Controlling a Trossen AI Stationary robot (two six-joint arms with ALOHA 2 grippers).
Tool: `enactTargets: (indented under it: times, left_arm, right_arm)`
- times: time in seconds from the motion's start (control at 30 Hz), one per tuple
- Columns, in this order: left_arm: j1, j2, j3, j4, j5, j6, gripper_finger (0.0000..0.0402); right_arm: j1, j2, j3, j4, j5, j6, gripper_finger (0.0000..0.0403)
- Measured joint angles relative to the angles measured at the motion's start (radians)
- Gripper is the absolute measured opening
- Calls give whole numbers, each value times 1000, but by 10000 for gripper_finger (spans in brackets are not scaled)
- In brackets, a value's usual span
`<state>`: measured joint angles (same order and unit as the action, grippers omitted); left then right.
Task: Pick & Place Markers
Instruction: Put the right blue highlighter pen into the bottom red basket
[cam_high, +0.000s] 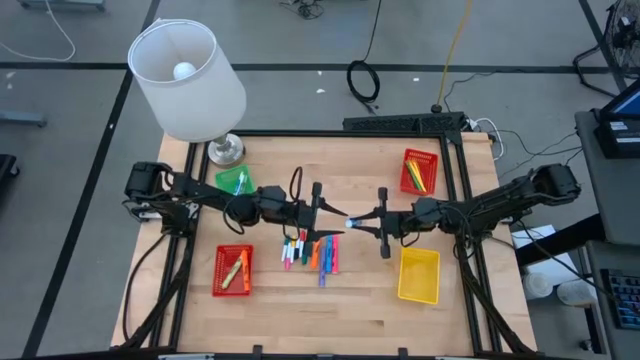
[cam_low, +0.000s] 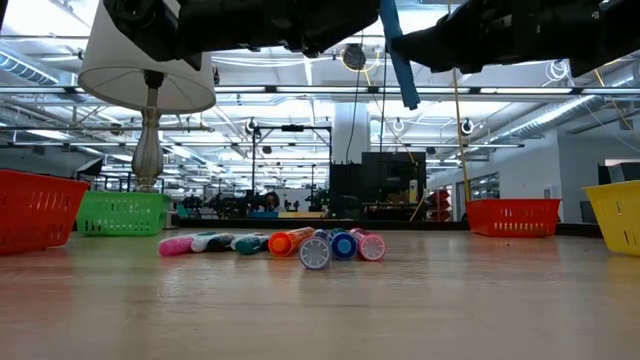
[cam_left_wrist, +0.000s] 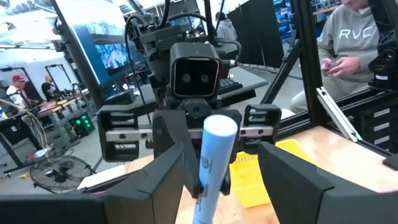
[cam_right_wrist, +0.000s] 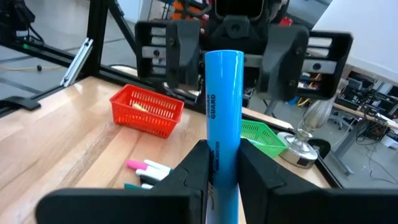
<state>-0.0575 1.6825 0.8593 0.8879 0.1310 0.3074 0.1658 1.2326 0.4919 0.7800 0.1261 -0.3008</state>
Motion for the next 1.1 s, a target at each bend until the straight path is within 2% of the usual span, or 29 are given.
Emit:
enactTargets:
  times: [0.2,0.47,1.1]
  left_arm:
    - [-4,40,15,35,0,-5,212]
    - [-2,158,128,55,-19,-22,212]
    - [1,161,142,27,0,1,212]
  right_arm:
    - [0,5,0,10,0,0,44]
    - [0,4,0,6,0,3,44]
    - [33,4,0,18,0,-33,44]
